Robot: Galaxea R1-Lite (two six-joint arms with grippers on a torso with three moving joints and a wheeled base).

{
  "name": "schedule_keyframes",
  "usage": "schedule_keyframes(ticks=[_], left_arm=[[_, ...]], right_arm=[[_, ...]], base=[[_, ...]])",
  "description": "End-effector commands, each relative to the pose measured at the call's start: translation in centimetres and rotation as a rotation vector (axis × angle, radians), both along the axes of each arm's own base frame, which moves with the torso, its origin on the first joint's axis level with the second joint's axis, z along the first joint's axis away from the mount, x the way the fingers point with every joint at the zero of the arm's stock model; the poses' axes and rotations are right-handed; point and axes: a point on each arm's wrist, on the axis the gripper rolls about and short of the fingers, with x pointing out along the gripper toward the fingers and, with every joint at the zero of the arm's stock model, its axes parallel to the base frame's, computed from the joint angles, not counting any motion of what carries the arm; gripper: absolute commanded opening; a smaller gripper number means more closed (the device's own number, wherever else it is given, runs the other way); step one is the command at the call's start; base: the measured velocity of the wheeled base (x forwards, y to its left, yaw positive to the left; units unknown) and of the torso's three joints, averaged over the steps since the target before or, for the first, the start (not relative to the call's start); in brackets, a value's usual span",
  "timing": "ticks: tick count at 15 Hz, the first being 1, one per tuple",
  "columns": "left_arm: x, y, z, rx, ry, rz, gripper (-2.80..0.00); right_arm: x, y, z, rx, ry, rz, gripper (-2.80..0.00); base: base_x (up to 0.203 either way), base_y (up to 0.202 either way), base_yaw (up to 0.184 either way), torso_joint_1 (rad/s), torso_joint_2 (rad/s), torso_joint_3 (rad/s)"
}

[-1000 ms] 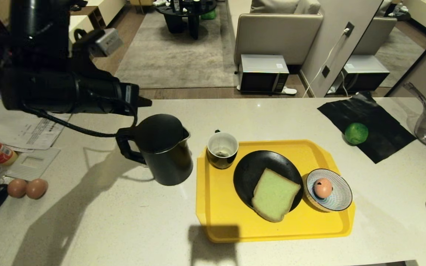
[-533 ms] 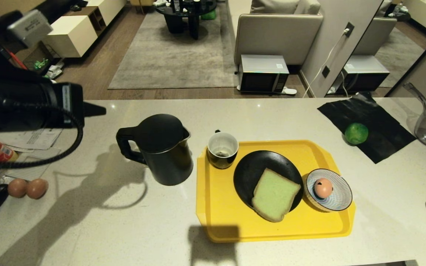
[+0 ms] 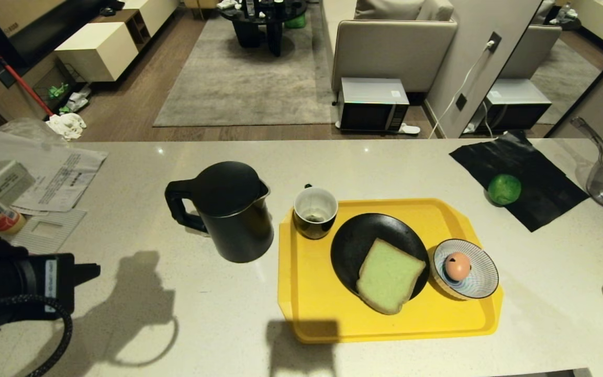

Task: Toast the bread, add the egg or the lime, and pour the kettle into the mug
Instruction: Pick up the kettle

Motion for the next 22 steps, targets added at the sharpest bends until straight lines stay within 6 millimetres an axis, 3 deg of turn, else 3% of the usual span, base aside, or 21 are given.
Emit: schedule_keyframes(ticks=[1,4,8,11,14,17,22], left_arm=[[-0.9,0.4,-1.3,-0.021,0.039,-0.002,-2.8],[-1.2,0.4,-2.0,-0.092,0.086,-0.1,-2.8],[-0.4,0.2,-3.5,-0.134,0.025,-0.132,-2.8],[0.7,2.5,-3.9,-0.232,-0.01,-0.187,-2.8],[0.8,5.1,-6.7,-0.129,-0.076,-0.388,-2.8],[0.0,5.1,-10.6,-0.146,-0.075,-0.471,-2.8],[3.1,5.4,-11.4,-0.128,-0.136,-0.482,-2.8]], right_arm=[[0.2,0.0,-0.7,0.0,0.027,0.0,-2.8],[0.2,0.0,-0.7,0.0,0.027,0.0,-2.8],[0.2,0.0,-0.7,0.0,0.027,0.0,-2.8],[0.2,0.0,-0.7,0.0,0.027,0.0,-2.8],[0.2,0.0,-0.7,0.0,0.027,0.0,-2.8],[0.2,0.0,-0.7,0.0,0.027,0.0,-2.8],[0.2,0.0,-0.7,0.0,0.027,0.0,-2.8]], base=[[0.0,0.0,0.0,0.0,0.0,0.0],[0.0,0.0,0.0,0.0,0.0,0.0],[0.0,0.0,0.0,0.0,0.0,0.0],[0.0,0.0,0.0,0.0,0.0,0.0],[0.0,0.0,0.0,0.0,0.0,0.0],[0.0,0.0,0.0,0.0,0.0,0.0],[0.0,0.0,0.0,0.0,0.0,0.0]])
